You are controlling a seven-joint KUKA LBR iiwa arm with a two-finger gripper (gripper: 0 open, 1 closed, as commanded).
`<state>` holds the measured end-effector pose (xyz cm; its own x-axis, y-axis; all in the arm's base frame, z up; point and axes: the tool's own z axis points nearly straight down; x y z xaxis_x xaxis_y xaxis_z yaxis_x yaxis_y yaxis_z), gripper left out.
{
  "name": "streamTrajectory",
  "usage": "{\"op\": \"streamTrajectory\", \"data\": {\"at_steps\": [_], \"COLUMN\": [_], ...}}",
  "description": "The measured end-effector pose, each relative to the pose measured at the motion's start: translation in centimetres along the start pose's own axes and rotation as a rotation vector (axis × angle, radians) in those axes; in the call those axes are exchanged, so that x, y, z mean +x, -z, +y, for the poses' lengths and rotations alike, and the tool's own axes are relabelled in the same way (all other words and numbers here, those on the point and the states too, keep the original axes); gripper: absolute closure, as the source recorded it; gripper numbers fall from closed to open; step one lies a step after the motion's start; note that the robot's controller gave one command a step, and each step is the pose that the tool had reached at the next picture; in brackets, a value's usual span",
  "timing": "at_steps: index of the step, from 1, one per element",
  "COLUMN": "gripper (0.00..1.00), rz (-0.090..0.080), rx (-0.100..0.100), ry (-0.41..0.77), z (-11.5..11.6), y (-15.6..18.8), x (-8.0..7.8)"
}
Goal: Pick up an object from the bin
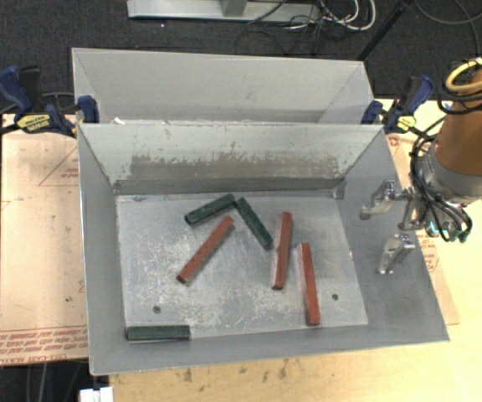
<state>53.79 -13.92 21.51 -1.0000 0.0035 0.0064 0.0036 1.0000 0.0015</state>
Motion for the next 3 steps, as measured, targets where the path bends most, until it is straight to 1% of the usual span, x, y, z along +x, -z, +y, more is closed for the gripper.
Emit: {"op": "streamTrajectory", "data": {"at_steps": [1,2,3], "gripper": [0.00,0.00,0.00], "rz": [-0.007,-0.012,-0.007], "rx": [0.001,0.003,0.001], "ry": [0.003,0.087,0.304], "z": [0.1,1.7,3.2], "y": [0.4,-3.6,-6.8], "x": [-0.2,0.0,-0.1]}}
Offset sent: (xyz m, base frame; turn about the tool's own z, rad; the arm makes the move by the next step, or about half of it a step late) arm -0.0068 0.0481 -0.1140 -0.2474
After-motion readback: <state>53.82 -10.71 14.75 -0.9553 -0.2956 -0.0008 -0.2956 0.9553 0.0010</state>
